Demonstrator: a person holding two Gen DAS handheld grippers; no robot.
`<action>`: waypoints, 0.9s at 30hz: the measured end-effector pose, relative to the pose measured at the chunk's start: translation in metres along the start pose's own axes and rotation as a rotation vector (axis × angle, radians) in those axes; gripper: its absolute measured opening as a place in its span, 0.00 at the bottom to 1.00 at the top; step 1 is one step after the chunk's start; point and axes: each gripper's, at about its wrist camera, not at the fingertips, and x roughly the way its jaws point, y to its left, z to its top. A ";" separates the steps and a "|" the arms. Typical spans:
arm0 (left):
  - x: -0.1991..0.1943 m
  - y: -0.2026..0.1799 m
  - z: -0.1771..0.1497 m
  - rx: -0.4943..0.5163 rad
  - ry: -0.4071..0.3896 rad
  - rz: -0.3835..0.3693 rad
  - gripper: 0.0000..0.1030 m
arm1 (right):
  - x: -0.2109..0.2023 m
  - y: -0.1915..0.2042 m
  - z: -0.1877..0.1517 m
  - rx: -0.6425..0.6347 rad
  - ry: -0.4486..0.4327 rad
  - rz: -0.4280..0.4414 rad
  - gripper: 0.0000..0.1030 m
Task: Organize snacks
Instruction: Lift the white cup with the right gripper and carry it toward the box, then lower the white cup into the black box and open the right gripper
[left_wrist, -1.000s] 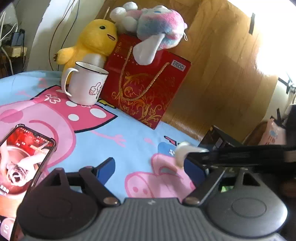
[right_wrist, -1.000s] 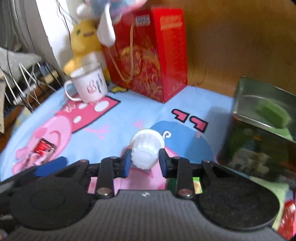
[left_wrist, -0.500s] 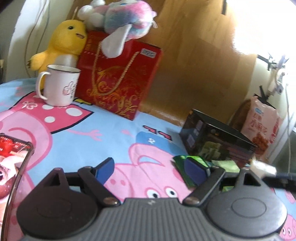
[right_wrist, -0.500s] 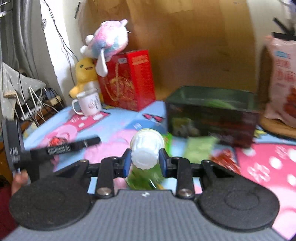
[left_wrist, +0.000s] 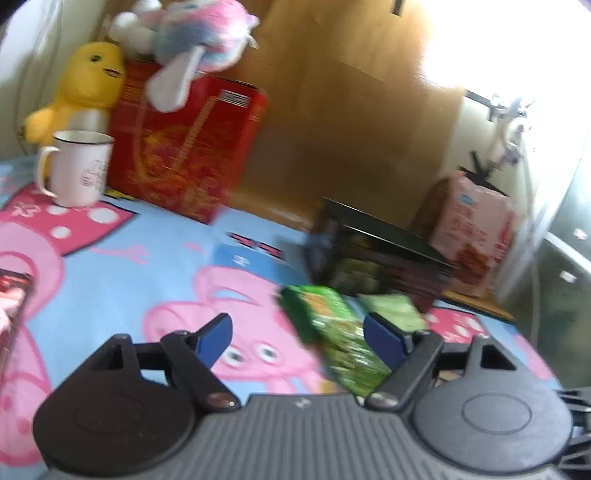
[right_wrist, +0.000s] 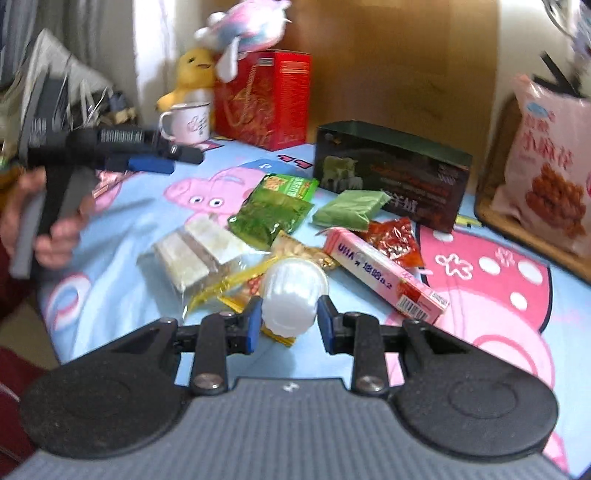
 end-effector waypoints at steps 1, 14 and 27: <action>-0.002 -0.008 0.001 0.006 0.009 -0.026 0.76 | 0.000 0.000 -0.002 -0.013 -0.009 -0.003 0.35; 0.003 -0.061 -0.002 0.004 0.208 -0.313 0.71 | -0.020 -0.003 -0.021 0.020 -0.112 -0.012 0.48; 0.022 -0.133 -0.047 0.283 0.314 -0.332 0.64 | -0.013 -0.011 -0.043 0.106 -0.089 0.027 0.55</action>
